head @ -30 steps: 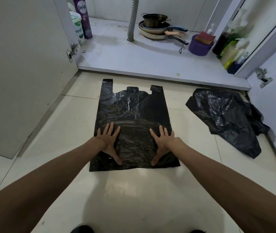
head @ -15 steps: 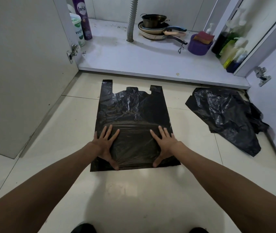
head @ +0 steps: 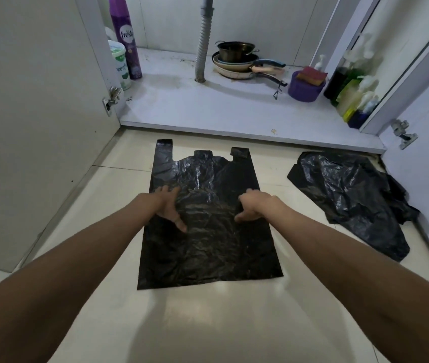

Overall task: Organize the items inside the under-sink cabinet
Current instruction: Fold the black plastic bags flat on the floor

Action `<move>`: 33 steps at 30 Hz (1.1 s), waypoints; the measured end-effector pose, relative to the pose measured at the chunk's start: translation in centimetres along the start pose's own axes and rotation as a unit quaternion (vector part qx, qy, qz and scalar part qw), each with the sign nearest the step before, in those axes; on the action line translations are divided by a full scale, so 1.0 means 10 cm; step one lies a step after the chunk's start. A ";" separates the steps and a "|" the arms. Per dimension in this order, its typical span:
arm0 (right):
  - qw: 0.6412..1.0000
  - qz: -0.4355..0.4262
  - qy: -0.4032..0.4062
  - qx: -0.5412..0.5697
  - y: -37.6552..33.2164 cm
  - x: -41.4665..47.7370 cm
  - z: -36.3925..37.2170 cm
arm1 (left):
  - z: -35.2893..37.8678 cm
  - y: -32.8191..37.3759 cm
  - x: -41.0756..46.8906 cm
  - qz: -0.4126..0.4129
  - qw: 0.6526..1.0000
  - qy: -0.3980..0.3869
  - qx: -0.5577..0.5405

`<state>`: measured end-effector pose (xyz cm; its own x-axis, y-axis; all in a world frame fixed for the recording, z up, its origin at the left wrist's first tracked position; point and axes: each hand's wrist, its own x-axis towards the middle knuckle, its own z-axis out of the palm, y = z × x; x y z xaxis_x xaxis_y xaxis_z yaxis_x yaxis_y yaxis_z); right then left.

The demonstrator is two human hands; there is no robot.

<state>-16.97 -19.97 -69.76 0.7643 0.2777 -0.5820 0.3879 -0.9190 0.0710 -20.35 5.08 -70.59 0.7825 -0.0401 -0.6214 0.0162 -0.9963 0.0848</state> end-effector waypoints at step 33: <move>0.943 0.130 0.243 0.186 0.08 0.56 0.92 | 0.87 -0.52 0.40 -0.057 0.962 0.266 -0.017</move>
<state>-17.14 -21.69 -80.35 0.9896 0.0414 -0.1374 0.0159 -0.9832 -0.1816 -22.74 9.45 -80.24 0.9821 0.1236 -0.1423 0.1345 -0.9884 0.0701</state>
